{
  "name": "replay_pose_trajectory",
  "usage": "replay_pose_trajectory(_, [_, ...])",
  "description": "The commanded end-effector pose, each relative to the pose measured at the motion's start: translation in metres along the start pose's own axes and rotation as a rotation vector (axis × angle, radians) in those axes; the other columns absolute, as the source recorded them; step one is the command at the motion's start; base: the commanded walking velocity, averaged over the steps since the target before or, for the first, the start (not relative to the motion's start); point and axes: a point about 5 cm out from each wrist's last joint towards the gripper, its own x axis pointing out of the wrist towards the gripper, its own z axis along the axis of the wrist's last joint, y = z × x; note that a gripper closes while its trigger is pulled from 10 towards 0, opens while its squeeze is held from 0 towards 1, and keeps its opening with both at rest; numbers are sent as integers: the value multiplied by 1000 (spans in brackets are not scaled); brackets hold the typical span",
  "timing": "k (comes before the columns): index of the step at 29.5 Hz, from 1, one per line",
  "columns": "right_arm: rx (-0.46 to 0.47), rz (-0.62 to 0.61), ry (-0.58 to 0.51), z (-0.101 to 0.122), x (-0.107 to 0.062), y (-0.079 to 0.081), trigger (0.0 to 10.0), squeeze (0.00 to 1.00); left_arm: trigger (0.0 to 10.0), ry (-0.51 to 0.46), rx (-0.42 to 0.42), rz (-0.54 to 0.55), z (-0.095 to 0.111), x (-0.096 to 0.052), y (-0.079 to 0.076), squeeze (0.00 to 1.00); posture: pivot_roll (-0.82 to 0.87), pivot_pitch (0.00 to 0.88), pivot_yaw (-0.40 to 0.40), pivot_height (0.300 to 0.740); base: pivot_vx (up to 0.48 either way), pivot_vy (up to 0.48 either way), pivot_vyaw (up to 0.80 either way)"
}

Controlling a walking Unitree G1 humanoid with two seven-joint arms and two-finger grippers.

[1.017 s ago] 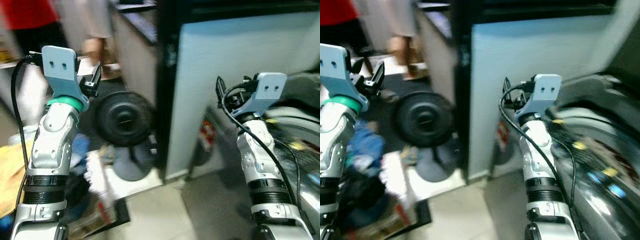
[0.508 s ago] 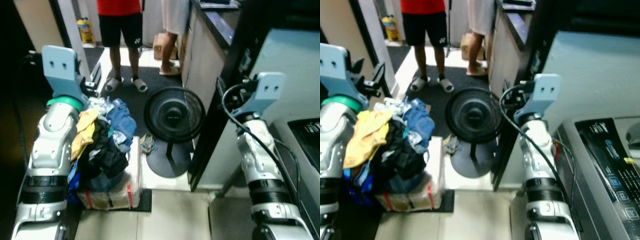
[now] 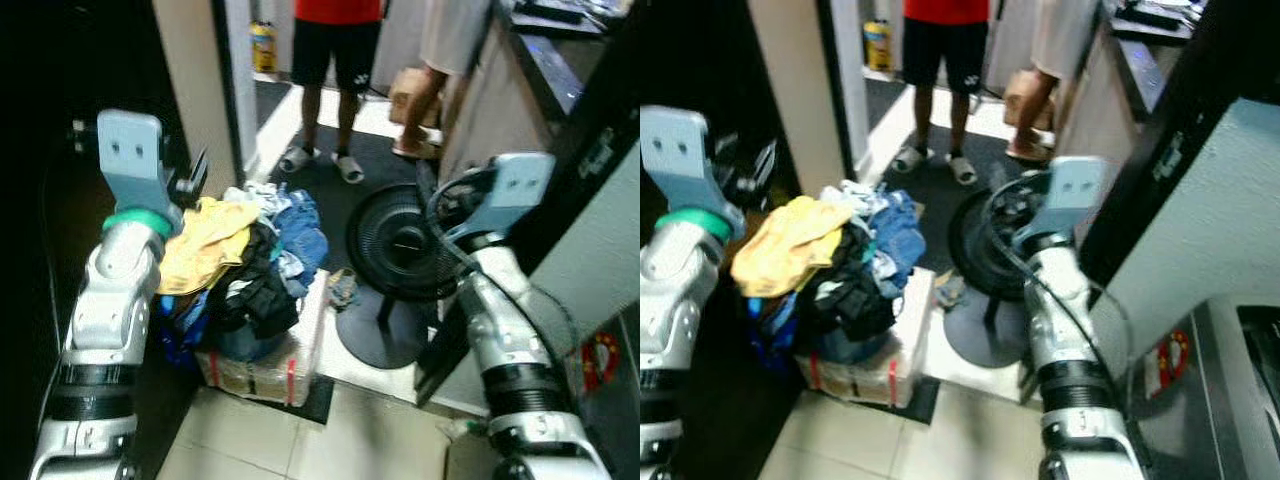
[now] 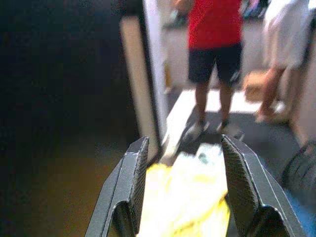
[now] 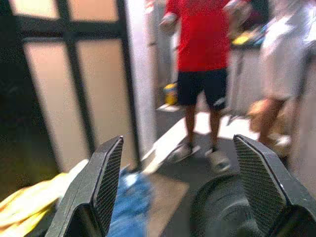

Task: Clothes washing

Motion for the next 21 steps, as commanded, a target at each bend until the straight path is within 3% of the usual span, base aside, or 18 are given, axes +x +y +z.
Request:
replay_pose_trajectory(1, [13, -25, 52, -14, -7, -5, 10000, 314, 10000, 24, 15, -6, -9, -2, -4, 0, 83, 24, 12, 740, 0, 0, 763])
replay_pose_trajectory(4, [58, -43, 99, -28, -14, -3, 10000, 337, 10000, 58, 14, -12, -23, -6, -9, 0, 81, 27, 11, 740, 0, 0, 758])
replay_pose_trajectory(5, [72, -33, 110, -32, -16, 0, 10000, 263, 10000, 71, 21, -12, -27, -8, -11, 0, 80, 27, 11, 740, 0, 0, 0])
replay_pose_trajectory(7, [81, -25, 118, -34, -18, 3, 10000, 263, 10000, 79, 27, -12, -30, -8, -12, 0, 80, 27, 11, 740, 0, 0, 0])
replay_pose_trajectory(8, [84, -10, 121, -36, -20, 8, 10000, 0, 10000, 92, 24, -12, -34, -9, -13, 0, 77, 28, 11, 740, 368, 307, 0])
replay_pose_trajectory(12, [118, 15, 108, -38, -25, 21, 10000, 0, 10000, 100, 12, -24, -38, -10, -20, 0, 73, 29, 14, 740, 394, 274, 0])
replay_pose_trajectory(21, [80, 61, 117, -43, -28, 32, 10000, 0, 10000, 86, 10, -28, -37, -5, -21, 0, 67, 30, 20, 740, 406, 255, 0])
